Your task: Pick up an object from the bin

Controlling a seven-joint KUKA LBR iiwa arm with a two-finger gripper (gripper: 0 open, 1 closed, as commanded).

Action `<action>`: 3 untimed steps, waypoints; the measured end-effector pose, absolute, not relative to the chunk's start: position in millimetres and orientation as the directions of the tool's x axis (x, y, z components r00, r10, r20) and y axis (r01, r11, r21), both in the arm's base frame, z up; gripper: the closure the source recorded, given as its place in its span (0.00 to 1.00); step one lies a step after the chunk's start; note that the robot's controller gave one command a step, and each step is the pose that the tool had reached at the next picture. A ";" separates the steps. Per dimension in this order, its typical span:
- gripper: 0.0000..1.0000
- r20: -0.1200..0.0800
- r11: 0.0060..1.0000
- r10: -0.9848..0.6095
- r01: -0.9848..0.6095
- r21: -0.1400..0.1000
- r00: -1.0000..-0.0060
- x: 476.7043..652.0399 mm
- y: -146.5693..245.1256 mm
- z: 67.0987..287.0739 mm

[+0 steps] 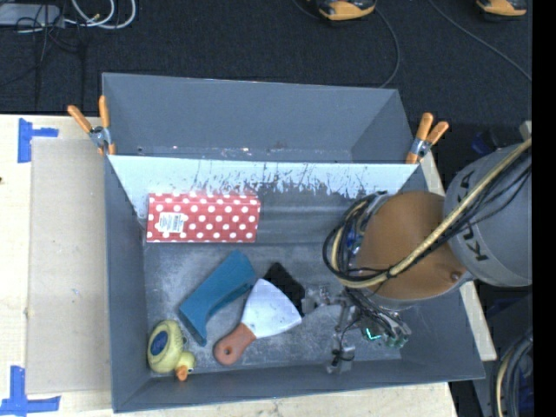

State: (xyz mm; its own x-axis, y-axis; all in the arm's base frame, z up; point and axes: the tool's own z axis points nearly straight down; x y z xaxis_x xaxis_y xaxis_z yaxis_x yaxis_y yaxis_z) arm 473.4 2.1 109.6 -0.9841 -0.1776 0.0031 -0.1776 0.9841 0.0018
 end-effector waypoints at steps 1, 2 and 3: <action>0.00 0.003 0.984 -0.177 -0.177 0.002 -0.984 473.4 2.2 109.6; 0.00 0.003 0.984 -0.177 -0.177 0.002 -0.984 473.4 2.2 109.6; 0.00 0.003 0.984 -0.176 -0.176 0.002 -0.984 473.4 2.1 109.6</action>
Offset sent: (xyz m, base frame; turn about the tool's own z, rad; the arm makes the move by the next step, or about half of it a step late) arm 0.0000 0.0000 0.0000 0.0000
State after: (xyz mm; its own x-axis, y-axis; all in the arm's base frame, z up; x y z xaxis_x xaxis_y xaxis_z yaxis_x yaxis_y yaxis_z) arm 473.4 2.1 109.6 -0.9844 -0.1762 0.0030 -0.1762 0.9844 0.0020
